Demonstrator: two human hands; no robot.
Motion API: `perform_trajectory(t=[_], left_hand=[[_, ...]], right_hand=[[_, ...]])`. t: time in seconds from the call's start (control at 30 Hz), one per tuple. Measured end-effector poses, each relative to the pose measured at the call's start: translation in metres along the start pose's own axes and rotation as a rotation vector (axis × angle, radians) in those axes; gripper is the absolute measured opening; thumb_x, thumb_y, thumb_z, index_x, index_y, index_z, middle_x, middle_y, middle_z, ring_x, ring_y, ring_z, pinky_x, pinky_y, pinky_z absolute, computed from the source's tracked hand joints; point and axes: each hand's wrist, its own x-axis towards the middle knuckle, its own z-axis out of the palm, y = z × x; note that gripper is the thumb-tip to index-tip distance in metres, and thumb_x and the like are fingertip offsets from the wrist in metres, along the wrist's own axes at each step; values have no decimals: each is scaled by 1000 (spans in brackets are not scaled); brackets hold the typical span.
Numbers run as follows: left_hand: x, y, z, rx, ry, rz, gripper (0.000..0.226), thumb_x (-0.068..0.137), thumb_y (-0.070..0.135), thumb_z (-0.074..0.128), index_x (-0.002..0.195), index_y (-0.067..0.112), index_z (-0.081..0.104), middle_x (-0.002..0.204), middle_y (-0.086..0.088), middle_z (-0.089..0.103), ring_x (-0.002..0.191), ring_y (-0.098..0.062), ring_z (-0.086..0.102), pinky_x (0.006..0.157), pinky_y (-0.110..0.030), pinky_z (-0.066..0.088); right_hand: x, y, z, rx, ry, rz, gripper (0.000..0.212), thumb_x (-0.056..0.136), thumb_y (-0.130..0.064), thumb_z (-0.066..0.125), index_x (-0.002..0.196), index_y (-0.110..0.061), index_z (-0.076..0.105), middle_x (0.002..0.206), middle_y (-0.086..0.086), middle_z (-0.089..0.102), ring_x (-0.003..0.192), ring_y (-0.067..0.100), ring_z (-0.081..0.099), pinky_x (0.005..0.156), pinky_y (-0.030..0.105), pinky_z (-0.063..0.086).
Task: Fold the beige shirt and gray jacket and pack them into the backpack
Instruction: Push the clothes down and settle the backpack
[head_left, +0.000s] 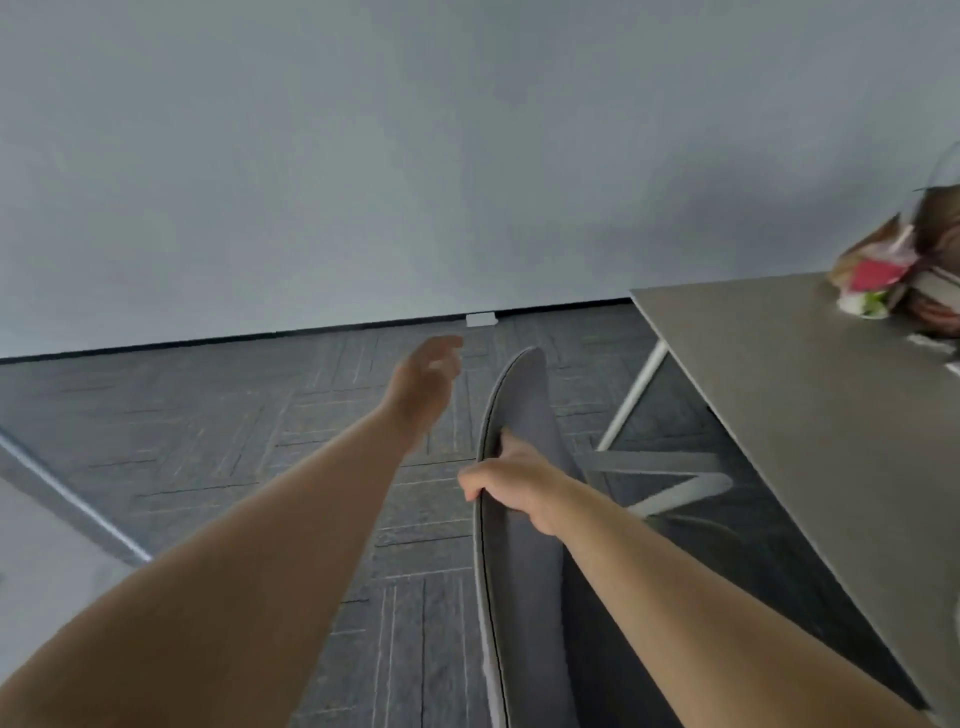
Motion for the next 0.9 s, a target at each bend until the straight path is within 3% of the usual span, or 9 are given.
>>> perform_trajectory(t=[0.07, 0.17, 0.27, 0.37, 0.5, 0.6, 0.7, 0.8, 0.9], left_hand=[[12, 13, 38, 162, -115, 128, 29, 94, 13, 49, 119, 15, 63, 95, -8, 62, 47, -1, 49, 44, -16, 38], [21, 26, 93, 527, -376, 363, 45, 84, 46, 47, 105, 13, 71, 109, -10, 69, 98, -22, 63, 86, -29, 45], [21, 30, 136, 1115, -716, 497, 53, 85, 60, 37, 87, 20, 71, 97, -2, 68, 102, -16, 52, 106, -36, 27], [40, 28, 152, 1442, -813, 611, 40, 89, 52, 46, 90, 22, 72, 101, 1, 68, 104, -22, 58, 91, -36, 37], [71, 26, 151, 1342, -897, 567, 35, 83, 53, 52, 78, 27, 75, 91, 5, 68, 91, -19, 62, 75, -31, 42], [83, 27, 145, 1487, -978, 594, 33, 83, 54, 53, 90, 30, 74, 115, 1, 65, 105, -22, 59, 87, -32, 45], [82, 27, 134, 1626, -1079, 601, 44, 87, 41, 56, 121, 13, 62, 129, -7, 55, 116, -27, 53, 91, -31, 40], [72, 26, 122, 1649, -1217, 579, 43, 94, 31, 47, 129, 6, 56, 120, -9, 51, 102, -25, 48, 77, -26, 39], [67, 20, 109, 1626, -1279, 523, 46, 90, 41, 47, 126, 15, 60, 132, -5, 51, 110, -26, 51, 94, -35, 41]], right_hand=[[-18, 18, -26, -83, -26, 6, 57, 69, -11, 67, 122, -17, 47, 100, -1, 56, 81, 12, 51, 66, 24, 42], [-42, 45, -59, -161, -121, 77, 88, 73, -20, 71, 148, -26, 26, 141, 0, 44, 116, 19, 51, 88, 33, 52], [-62, 63, -82, -52, -80, 89, 74, 83, -22, 68, 148, -28, 32, 148, -2, 42, 130, 17, 45, 96, 36, 49], [-78, 72, -82, -225, 20, 112, 60, 89, -47, 58, 142, -26, 43, 140, -1, 53, 118, 17, 57, 100, 31, 43], [-80, 74, -27, -181, 142, 242, 93, 72, -76, 55, 147, -29, 28, 144, -4, 46, 122, 16, 51, 104, 32, 38], [-63, 62, 8, -341, 278, 340, 64, 82, -36, 63, 138, -19, 36, 128, 10, 54, 112, 28, 56, 94, 40, 49], [-66, 48, 10, -398, 302, 372, 4, 85, -9, 54, 88, -11, 53, 80, 7, 56, 72, 24, 55, 65, 35, 45], [-87, 43, 15, -351, 347, 371, 8, 76, -3, 59, 79, -11, 58, 60, -5, 49, 61, 17, 53, 53, 25, 39], [-106, 45, 26, -390, 366, 404, 39, 68, 2, 59, 101, -17, 66, 63, -8, 59, 58, 6, 56, 47, 15, 41]])
